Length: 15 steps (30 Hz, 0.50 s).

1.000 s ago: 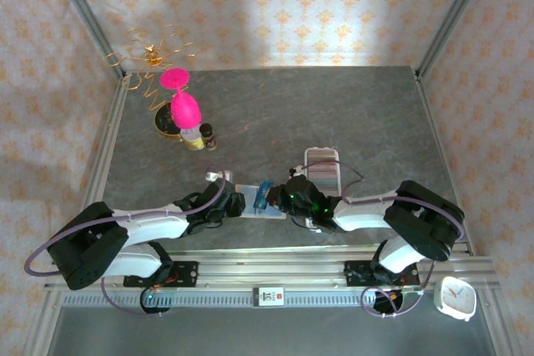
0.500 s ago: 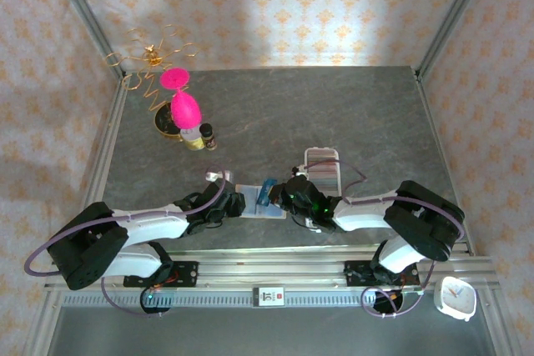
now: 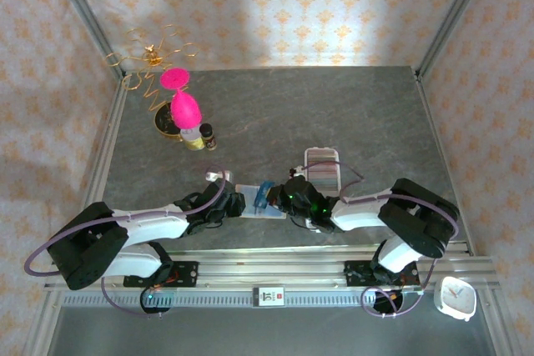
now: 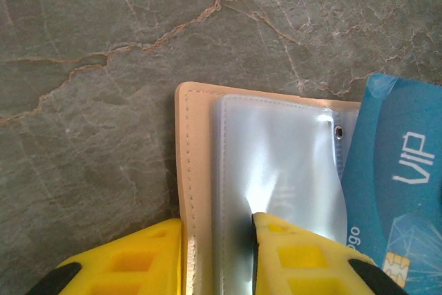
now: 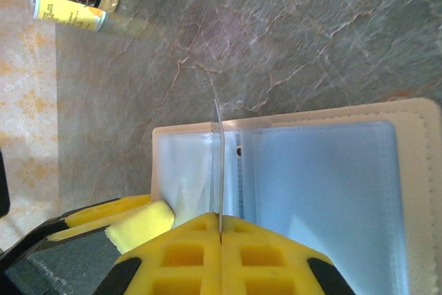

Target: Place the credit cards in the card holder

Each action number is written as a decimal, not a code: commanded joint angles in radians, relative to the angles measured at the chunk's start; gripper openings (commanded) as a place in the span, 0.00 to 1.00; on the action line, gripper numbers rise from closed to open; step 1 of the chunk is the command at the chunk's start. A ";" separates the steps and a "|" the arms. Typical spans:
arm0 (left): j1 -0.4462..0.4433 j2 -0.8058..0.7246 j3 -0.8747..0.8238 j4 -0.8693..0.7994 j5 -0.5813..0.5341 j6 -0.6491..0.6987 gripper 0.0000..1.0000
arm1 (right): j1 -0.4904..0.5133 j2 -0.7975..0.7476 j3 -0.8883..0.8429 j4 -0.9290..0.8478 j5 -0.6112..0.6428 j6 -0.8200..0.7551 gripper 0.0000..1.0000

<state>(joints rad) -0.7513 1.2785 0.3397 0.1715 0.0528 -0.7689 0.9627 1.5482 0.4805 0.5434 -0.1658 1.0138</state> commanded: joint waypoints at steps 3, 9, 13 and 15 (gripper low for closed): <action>-0.011 0.024 -0.032 -0.065 0.033 -0.005 0.27 | 0.021 0.021 -0.003 0.007 -0.036 0.008 0.00; -0.011 0.027 -0.033 -0.063 0.035 -0.007 0.27 | 0.033 -0.004 -0.019 -0.050 -0.017 0.017 0.00; -0.013 0.024 -0.035 -0.062 0.033 -0.009 0.27 | 0.037 -0.002 -0.029 -0.052 -0.020 0.031 0.00; -0.014 0.023 -0.034 -0.064 0.034 -0.009 0.27 | 0.037 0.006 -0.027 -0.054 -0.027 0.034 0.00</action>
<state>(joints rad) -0.7525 1.2785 0.3374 0.1768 0.0528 -0.7696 0.9916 1.5566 0.4690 0.5369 -0.1955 1.0359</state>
